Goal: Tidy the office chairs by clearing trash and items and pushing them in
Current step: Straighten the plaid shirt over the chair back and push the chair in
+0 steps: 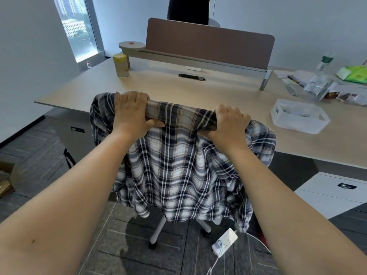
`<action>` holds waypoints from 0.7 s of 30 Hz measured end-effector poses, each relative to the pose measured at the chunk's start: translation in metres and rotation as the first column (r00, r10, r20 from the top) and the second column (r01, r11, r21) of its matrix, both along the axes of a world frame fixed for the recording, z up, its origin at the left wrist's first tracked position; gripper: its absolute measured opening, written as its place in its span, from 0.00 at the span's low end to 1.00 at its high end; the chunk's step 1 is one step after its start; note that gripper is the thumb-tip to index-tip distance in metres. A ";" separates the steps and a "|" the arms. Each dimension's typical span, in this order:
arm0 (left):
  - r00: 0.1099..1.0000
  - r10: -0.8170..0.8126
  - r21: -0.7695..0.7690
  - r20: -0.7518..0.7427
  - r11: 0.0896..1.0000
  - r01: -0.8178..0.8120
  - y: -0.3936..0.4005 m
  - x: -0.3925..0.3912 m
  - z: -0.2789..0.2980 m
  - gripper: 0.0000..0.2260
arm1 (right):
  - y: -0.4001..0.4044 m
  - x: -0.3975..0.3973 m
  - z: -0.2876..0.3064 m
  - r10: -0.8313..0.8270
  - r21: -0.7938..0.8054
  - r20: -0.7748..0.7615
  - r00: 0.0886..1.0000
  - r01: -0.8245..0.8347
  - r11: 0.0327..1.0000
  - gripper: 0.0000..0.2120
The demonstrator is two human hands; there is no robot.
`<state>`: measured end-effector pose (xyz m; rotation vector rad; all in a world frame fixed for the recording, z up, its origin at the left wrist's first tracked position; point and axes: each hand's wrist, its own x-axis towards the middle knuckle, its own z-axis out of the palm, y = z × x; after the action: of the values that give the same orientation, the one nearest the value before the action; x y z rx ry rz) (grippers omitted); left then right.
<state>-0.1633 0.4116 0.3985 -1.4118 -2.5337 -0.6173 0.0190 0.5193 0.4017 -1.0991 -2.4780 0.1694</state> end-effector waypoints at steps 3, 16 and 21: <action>0.998 -0.051 0.030 0.037 0.998 0.050 0.014 -0.013 0.001 0.30 | 0.011 -0.012 0.001 -0.032 -0.008 -0.013 0.999 0.032 0.999 0.23; 0.980 -0.176 0.108 0.090 0.980 0.166 0.053 -0.036 0.000 0.30 | 0.052 -0.031 0.005 -0.113 0.027 0.017 0.993 0.113 0.993 0.25; 0.993 -0.108 -0.026 0.042 0.994 0.109 0.051 -0.030 0.005 0.31 | 0.047 -0.029 0.007 -0.136 0.067 0.073 0.988 0.132 0.989 0.29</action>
<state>-0.1936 0.4628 0.4032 -1.5716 -2.5190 -0.6361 -0.0104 0.5660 0.4084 -1.2628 -2.4479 0.0104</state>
